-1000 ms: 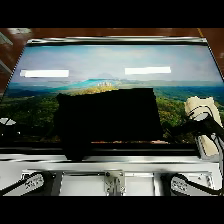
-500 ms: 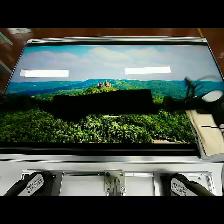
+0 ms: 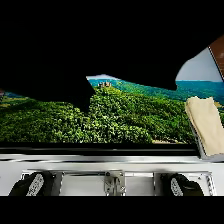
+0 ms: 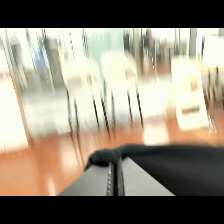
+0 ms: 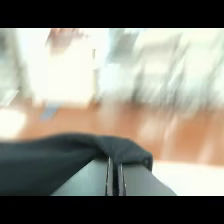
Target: Fold the shirts.
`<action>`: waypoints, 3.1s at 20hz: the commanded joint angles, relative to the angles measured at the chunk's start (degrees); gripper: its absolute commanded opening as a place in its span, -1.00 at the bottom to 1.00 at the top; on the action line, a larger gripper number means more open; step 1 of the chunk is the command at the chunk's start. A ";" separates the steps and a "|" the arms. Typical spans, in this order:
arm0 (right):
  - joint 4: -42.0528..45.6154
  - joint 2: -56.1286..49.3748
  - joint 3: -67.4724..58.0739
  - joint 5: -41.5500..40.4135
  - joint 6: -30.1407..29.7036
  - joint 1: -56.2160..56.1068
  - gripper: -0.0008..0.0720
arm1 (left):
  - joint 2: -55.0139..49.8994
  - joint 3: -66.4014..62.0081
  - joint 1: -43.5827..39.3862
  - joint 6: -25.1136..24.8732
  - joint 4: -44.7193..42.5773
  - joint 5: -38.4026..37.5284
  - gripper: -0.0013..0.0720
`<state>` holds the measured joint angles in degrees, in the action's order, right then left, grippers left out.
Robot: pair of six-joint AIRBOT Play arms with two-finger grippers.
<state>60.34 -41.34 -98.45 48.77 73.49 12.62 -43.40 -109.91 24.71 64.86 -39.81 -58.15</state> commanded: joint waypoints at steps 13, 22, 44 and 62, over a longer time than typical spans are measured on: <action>22.18 -0.46 -3.23 39.04 8.52 -0.04 -0.79 | 7.30 4.09 0.02 10.91 -15.28 -22.80 -0.87; 16.39 -31.69 20.35 31.32 7.28 -4.66 -0.80 | -8.46 44.65 -3.52 10.43 -15.72 -15.80 -0.87; 17.49 -55.08 20.31 -15.19 13.84 -14.32 -0.79 | -44.98 43.63 -17.92 -0.74 -14.71 19.02 -0.87; 25.11 -56.83 20.44 8.96 22.08 -13.16 -0.79 | -47.76 42.51 -18.01 17.35 -35.01 -7.54 -0.87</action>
<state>84.82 -97.84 -78.04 59.00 94.00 -0.54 -91.07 -67.35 6.74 80.03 -75.46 -68.18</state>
